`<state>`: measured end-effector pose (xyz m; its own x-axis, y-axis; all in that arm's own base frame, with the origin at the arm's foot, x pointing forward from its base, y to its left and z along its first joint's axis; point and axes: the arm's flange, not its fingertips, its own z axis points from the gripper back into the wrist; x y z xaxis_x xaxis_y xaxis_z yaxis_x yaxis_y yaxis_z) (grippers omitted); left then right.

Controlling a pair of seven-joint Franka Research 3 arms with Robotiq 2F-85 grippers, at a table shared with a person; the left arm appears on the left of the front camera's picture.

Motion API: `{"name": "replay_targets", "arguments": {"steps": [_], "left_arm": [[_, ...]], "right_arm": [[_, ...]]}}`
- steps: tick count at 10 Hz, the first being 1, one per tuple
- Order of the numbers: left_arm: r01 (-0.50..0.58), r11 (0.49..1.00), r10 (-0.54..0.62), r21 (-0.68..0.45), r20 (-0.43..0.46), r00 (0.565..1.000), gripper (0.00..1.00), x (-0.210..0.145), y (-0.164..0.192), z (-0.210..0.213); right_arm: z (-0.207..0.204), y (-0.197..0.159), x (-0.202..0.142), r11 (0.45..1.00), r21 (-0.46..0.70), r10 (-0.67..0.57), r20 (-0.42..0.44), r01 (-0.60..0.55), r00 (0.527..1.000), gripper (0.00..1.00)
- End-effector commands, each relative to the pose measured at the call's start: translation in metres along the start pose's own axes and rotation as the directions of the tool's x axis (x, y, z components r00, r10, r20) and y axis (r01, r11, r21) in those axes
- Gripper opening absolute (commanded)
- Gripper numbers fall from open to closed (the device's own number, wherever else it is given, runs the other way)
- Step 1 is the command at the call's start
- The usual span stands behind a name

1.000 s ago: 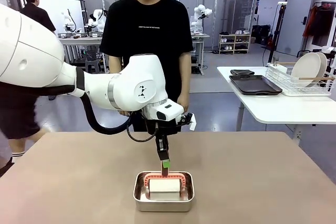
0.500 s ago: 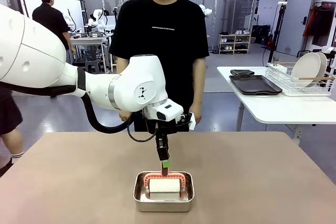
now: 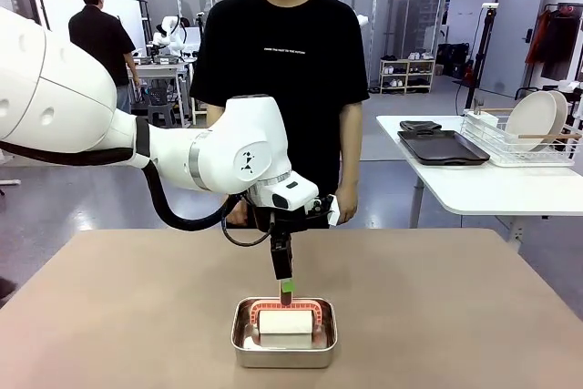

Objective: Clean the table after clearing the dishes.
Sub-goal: Place the Lint Roller back on top of the Airtight Container.

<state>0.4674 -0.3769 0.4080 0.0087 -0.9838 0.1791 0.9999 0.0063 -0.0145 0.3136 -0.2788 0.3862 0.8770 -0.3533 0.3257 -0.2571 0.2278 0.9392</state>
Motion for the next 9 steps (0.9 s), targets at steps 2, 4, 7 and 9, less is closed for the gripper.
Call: {"name": "replay_targets", "arguments": {"steps": [2, 4, 7, 9], "left_arm": [[0.008, 1.0, -0.008, -0.015, -0.014, 1.0, 1.0, 0.002, -0.005, -0.01], [0.002, 1.0, -0.002, -0.001, 0.0, 1.0, 1.0, 0.001, -0.001, 0.0], [0.002, 1.0, -0.002, -0.001, 0.0, 1.0, 1.0, 0.001, -0.001, 0.0], [0.002, 1.0, -0.002, -0.001, 0.0, 1.0, 1.0, 0.001, -0.001, 0.0]], "right_arm": [[0.0, 0.004, -0.003, 1.0, 0.007, 0.005, 0.007, -0.006, 1.0, 0.93], [0.0, 0.004, -0.003, 1.0, 0.007, 0.005, 0.007, -0.006, 1.0, 0.93], [0.0, 0.004, -0.003, 1.0, 0.007, 0.005, 0.007, -0.006, 1.0, 0.93], [0.0, 0.004, -0.003, 1.0, 0.007, 0.005, 0.007, -0.006, 1.0, 0.93]]}}
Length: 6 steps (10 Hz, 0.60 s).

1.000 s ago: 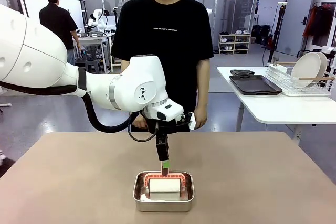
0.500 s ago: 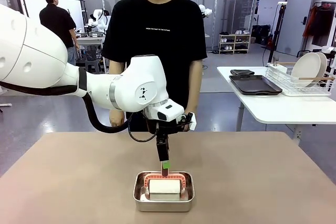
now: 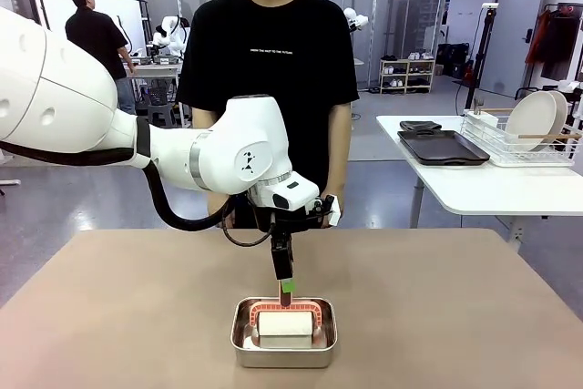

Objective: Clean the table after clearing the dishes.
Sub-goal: Place the Lint Roller back on top of the Airtight Container.

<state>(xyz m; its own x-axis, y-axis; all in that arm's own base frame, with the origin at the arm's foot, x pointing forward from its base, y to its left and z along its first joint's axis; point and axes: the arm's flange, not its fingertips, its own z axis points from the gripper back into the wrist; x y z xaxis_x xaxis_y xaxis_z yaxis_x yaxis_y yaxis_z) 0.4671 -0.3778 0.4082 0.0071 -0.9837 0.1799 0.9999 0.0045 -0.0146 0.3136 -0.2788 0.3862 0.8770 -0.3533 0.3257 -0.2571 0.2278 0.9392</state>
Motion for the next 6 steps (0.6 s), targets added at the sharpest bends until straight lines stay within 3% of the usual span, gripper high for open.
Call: {"name": "replay_targets", "arguments": {"steps": [1, 4, 6], "left_arm": [[0.001, 1.0, -0.001, -0.001, -0.001, 1.0, 1.0, 0.0, 0.0, 0.0], [0.0, 1.0, 0.0, 0.0, 0.0, 1.0, 1.0, 0.0, 0.0, 0.0], [-0.011, 0.999, 0.011, -0.052, -0.012, 1.0, 1.0, 0.002, 0.01, 0.044]], "right_arm": [[0.0, 0.004, -0.003, 1.0, 0.007, 0.005, 0.007, -0.006, 1.0, 0.93], [0.0, 0.004, -0.003, 1.0, 0.007, 0.005, 0.007, -0.006, 1.0, 0.93], [0.0, 0.004, -0.003, 1.0, 0.007, 0.005, 0.007, -0.006, 1.0, 0.93]]}}
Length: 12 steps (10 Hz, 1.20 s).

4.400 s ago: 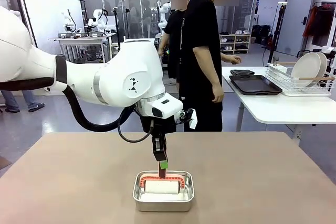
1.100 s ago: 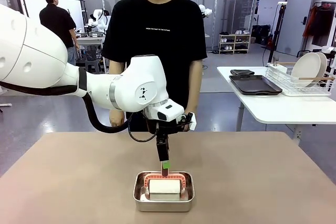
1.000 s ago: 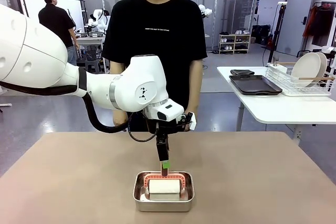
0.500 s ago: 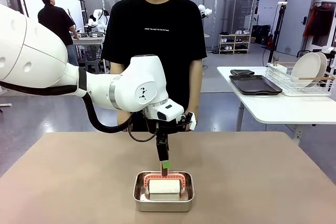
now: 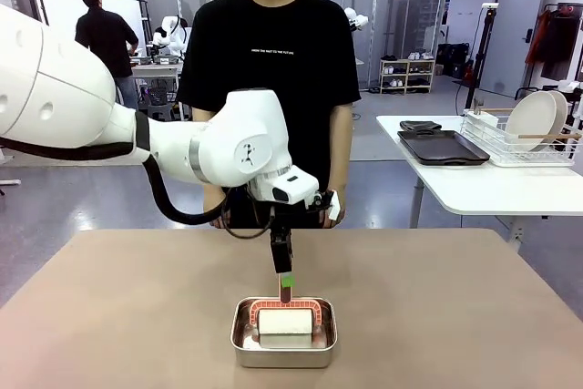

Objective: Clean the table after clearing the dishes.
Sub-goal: Place the Lint Roller back on top of the Airtight Container.

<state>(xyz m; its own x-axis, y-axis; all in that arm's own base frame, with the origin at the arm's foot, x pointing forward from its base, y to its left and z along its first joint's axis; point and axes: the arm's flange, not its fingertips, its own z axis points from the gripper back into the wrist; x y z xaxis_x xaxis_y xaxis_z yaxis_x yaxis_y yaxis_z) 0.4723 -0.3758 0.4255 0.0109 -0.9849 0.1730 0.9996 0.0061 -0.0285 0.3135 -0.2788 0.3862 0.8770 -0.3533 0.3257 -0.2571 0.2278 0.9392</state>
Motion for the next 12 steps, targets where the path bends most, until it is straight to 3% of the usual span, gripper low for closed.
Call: {"name": "replay_targets", "arguments": {"steps": [1, 2, 4, 6, 8, 10, 12], "left_arm": [[-0.04, 0.998, 0.04, -0.046, -0.004, 0.999, 1.0, -0.001, 0.012, 0.049], [-0.074, 0.995, 0.073, -0.065, -0.025, 0.997, 1.0, -0.011, 0.016, 0.064], [-0.208, 0.957, 0.224, -0.204, 0.062, 0.973, 1.0, -0.046, 0.028, 0.096], [-0.32, 0.86, 0.416, -0.398, 0.182, 0.891, 1.0, -0.112, 0.039, 0.126], [-0.361, 0.765, 0.594, -0.534, 0.366, 0.717, 1.0, -0.2, 0.034, 0.144], [-0.356, 0.692, 0.7, -0.628, 0.464, 0.543, 1.0, -0.288, 0.001, 0.158], [-0.434, 0.639, 0.769, -0.635, 0.524, 0.365, 1.0, -0.359, -0.028, 0.155]], "right_arm": [[0.0, 0.004, -0.003, 1.0, 0.007, 0.005, 0.007, -0.006, 1.0, 0.93], [0.0, 0.004, -0.003, 1.0, 0.007, 0.005, 0.007, -0.006, 1.0, 0.93], [0.0, 0.004, -0.003, 1.0, 0.007, 0.005, 0.007, -0.006, 1.0, 0.93], [0.0, 0.004, -0.003, 1.0, 0.007, 0.005, 0.007, -0.006, 1.0, 0.93], [0.0, 0.004, -0.003, 1.0, 0.007, 0.005, 0.007, -0.006, 1.0, 0.93], [0.0, 0.004, -0.003, 1.0, 0.007, 0.005, 0.007, -0.006, 1.0, 0.93], [0.0, 0.004, -0.003, 1.0, 0.007, 0.005, 0.007, -0.006, 1.0, 0.93]]}}
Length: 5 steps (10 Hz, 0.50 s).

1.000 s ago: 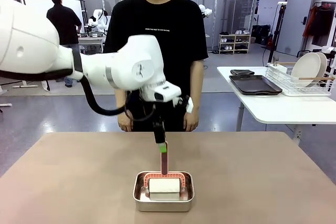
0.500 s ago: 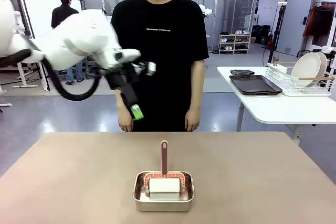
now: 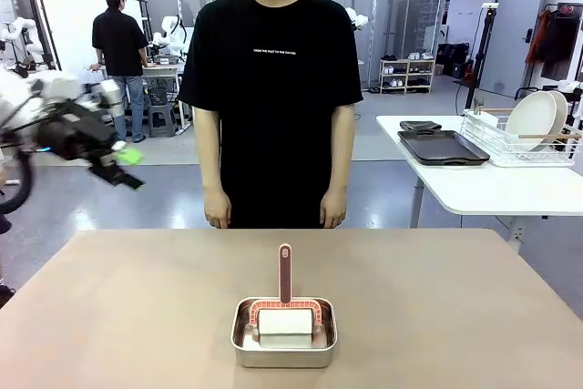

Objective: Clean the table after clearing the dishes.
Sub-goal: Place the Lint Roller back on top of the Airtight Container.

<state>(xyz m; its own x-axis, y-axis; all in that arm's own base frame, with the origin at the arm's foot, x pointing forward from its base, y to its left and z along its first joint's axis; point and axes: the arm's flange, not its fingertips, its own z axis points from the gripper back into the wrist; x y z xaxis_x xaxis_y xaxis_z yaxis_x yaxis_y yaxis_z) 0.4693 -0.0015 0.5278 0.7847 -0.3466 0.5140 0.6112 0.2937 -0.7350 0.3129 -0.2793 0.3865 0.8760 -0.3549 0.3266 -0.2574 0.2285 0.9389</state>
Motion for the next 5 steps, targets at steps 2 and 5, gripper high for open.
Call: {"name": "replay_targets", "arguments": {"steps": [2, 5], "left_arm": [[-0.137, 0.99, 0.119, 0.038, 0.306, 0.944, 1.0, -0.104, 0.017, 0.041], [-0.294, 0.956, 0.261, -0.01, 0.494, 0.829, 1.0, -0.192, 0.045, 0.069]], "right_arm": [[-0.001, 0.004, -0.003, 1.0, 0.008, 0.005, 0.005, -0.005, 1.0, 0.93], [-0.001, 0.004, -0.003, 1.0, 0.008, 0.005, 0.005, -0.005, 1.0, 0.93]]}}
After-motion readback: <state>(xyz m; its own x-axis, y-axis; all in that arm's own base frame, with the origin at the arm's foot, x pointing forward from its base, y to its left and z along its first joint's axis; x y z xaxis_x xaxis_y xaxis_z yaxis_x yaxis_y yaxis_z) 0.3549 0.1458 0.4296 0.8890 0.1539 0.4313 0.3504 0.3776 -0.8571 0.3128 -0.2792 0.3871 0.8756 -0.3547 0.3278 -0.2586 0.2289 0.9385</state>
